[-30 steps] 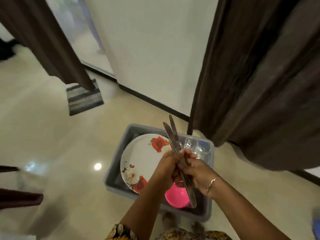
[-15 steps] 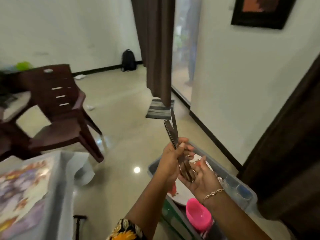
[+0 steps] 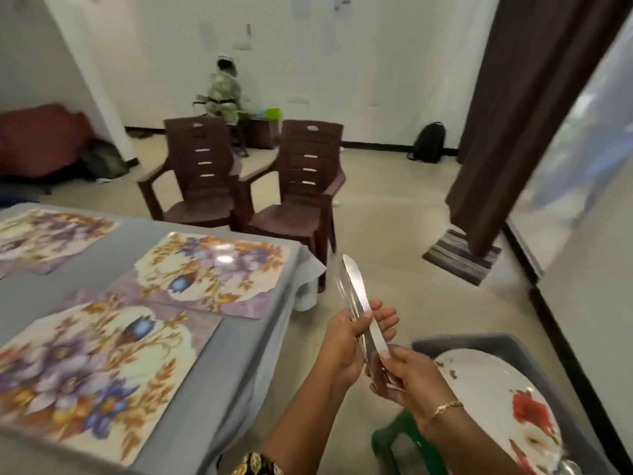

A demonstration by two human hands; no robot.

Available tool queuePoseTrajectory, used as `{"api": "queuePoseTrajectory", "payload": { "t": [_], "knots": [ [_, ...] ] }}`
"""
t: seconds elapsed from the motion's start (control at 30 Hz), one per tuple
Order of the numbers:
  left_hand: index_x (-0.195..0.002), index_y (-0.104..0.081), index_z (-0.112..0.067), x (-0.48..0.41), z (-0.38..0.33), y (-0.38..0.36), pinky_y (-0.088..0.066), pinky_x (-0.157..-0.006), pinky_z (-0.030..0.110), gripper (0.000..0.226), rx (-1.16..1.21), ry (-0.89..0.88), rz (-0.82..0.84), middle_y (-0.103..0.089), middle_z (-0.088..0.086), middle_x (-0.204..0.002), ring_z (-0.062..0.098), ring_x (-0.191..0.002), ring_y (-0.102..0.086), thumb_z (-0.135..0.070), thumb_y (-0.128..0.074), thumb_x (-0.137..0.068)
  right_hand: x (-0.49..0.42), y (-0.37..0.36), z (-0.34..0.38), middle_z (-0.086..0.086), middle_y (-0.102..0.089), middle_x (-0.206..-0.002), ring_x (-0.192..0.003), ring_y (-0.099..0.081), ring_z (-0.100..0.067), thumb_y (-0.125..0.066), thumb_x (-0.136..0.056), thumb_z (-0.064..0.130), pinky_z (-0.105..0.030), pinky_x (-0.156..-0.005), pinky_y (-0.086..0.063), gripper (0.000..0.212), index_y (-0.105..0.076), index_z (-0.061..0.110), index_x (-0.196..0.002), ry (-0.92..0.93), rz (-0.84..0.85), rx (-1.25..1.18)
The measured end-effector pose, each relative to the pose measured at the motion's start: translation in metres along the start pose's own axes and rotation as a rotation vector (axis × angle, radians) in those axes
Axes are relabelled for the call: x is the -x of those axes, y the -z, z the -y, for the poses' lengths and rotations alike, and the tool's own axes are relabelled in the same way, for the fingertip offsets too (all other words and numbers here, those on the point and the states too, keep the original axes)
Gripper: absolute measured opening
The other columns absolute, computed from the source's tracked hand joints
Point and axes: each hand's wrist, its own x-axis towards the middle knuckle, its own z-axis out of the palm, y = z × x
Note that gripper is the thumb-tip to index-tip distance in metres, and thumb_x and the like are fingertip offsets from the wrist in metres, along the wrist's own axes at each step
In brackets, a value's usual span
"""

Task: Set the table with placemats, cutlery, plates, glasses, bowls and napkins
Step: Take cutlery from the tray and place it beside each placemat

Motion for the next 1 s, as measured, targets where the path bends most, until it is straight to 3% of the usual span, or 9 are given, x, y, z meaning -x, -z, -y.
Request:
{"api": "queuePoseTrajectory", "payload": {
  "t": [0.07, 0.2, 0.37, 0.5, 0.57, 0.67, 0.77, 0.9, 1.0],
  "knots": [
    [-0.100, -0.056, 0.003, 0.011, -0.022, 0.028, -0.058, -0.063, 0.028, 0.014, 0.039, -0.024, -0.072, -0.066, 0.019, -0.089, 0.023, -0.075, -0.072, 0.004, -0.044, -0.093, -0.004, -0.029, -0.003, -0.014, -0.060, -0.071, -0.064, -0.054, -0.021, -0.050, -0.092, 0.006, -0.028, -0.059, -0.046, 0.021, -0.066, 0.002, -0.080, 0.114, 0.021, 0.219],
    [-0.094, -0.058, 0.004, 0.038, -0.072, 0.093, -0.059, -0.058, 0.031, 0.014, 0.098, -0.029, -0.218, -0.068, 0.016, -0.070, 0.023, -0.065, -0.071, 0.009, -0.045, -0.091, -0.014, -0.108, -0.018, -0.006, -0.049, -0.051, -0.046, -0.040, -0.012, -0.056, -0.087, 0.001, -0.020, -0.048, -0.034, 0.023, -0.066, 0.002, -0.066, 0.274, 0.063, 0.388],
    [-0.091, -0.061, 0.009, 0.090, -0.139, 0.191, -0.054, -0.048, 0.028, 0.011, 0.079, -0.060, -0.395, -0.067, 0.017, -0.063, 0.025, -0.054, -0.067, 0.013, -0.054, -0.084, -0.013, -0.231, -0.044, -0.011, -0.052, -0.061, -0.057, -0.045, -0.019, -0.063, -0.084, 0.003, -0.026, -0.050, -0.038, 0.017, -0.067, 0.019, -0.080, 0.342, 0.131, 0.423],
    [-0.087, -0.058, 0.009, 0.131, -0.176, 0.266, -0.055, -0.046, 0.031, 0.007, 0.149, -0.070, -0.503, -0.066, 0.018, -0.060, 0.026, -0.047, -0.065, 0.014, -0.055, -0.083, -0.004, -0.324, -0.071, -0.019, -0.067, -0.075, -0.070, -0.061, -0.027, -0.063, -0.084, 0.005, -0.038, -0.068, -0.051, 0.013, -0.069, 0.017, -0.082, 0.319, 0.199, 0.438],
    [-0.089, -0.057, 0.011, 0.152, -0.190, 0.295, -0.055, -0.045, 0.030, 0.006, 0.146, -0.083, -0.521, -0.066, 0.017, -0.060, 0.024, -0.048, -0.066, 0.013, -0.055, -0.084, 0.002, -0.361, -0.083, -0.012, -0.067, -0.072, -0.065, -0.061, -0.023, -0.060, -0.086, 0.005, -0.034, -0.066, -0.051, 0.010, -0.068, 0.011, -0.087, 0.294, 0.238, 0.432],
    [-0.092, -0.062, 0.009, 0.172, -0.206, 0.332, -0.055, -0.047, 0.030, 0.009, 0.088, -0.068, -0.575, -0.069, 0.017, -0.065, 0.025, -0.053, -0.068, 0.007, -0.059, -0.084, 0.008, -0.404, -0.098, -0.007, -0.066, -0.075, -0.064, -0.059, -0.011, -0.056, -0.089, 0.007, -0.024, -0.064, -0.049, 0.012, -0.064, 0.015, -0.093, 0.263, 0.286, 0.477],
    [-0.101, -0.063, 0.007, 0.178, -0.216, 0.362, -0.054, -0.050, 0.033, 0.018, 0.043, -0.035, -0.609, -0.070, 0.021, -0.073, 0.030, -0.060, -0.069, 0.003, -0.061, -0.084, 0.006, -0.433, -0.109, -0.014, -0.067, -0.078, -0.063, -0.062, -0.020, -0.053, -0.091, 0.005, -0.031, -0.063, -0.053, 0.013, -0.063, 0.008, -0.099, 0.200, 0.307, 0.458],
    [-0.091, -0.065, 0.002, 0.172, -0.229, 0.390, -0.052, -0.047, 0.025, 0.010, -0.003, -0.043, -0.629, -0.070, 0.013, -0.064, 0.022, -0.054, -0.068, 0.006, -0.059, -0.085, -0.007, -0.461, -0.116, -0.010, -0.065, -0.078, -0.063, -0.060, -0.017, -0.049, -0.091, -0.002, -0.017, -0.050, -0.051, 0.016, -0.062, 0.001, -0.099, 0.143, 0.280, 0.423],
    [-0.086, -0.066, 0.000, 0.160, -0.241, 0.407, -0.048, -0.044, 0.021, 0.006, -0.129, -0.032, -0.636, -0.068, 0.005, -0.058, 0.013, -0.047, -0.063, 0.001, -0.061, -0.086, -0.023, -0.477, -0.117, -0.009, -0.065, -0.087, -0.073, -0.060, -0.016, -0.050, -0.090, -0.003, -0.021, -0.066, -0.053, 0.016, -0.062, 0.003, -0.100, 0.170, 0.232, 0.423]
  ]
}}
